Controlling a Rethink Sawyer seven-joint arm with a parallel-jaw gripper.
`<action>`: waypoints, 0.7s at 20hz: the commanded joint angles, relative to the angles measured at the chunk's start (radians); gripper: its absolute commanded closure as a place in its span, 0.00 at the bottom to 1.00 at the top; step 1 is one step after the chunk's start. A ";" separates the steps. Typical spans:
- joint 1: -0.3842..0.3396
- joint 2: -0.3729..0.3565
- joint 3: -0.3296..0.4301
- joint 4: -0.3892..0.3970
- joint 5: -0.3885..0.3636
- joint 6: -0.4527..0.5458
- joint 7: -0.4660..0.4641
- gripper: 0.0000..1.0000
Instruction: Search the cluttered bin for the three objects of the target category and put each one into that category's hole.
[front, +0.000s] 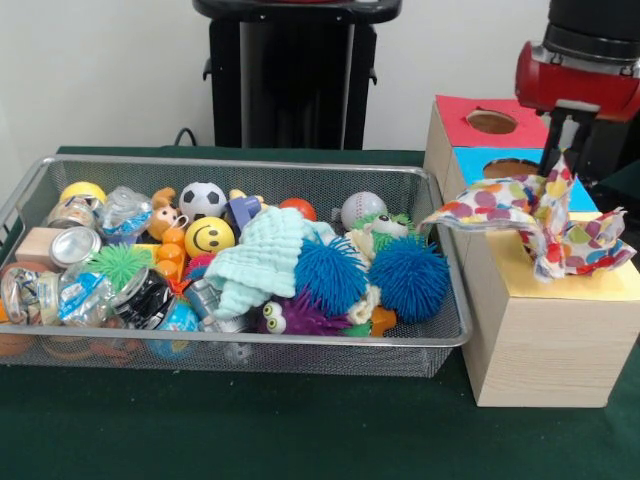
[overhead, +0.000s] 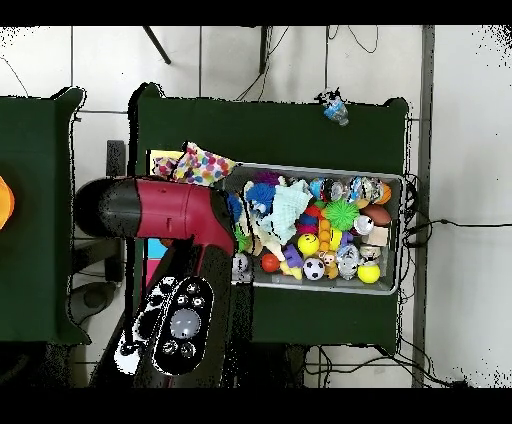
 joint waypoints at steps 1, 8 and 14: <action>0.021 -0.010 0.008 -0.055 0.033 0.161 0.279 1.00; 0.004 0.051 0.022 -0.093 0.042 0.118 0.279 1.00; -0.037 0.175 0.060 -0.124 0.048 -0.033 0.259 1.00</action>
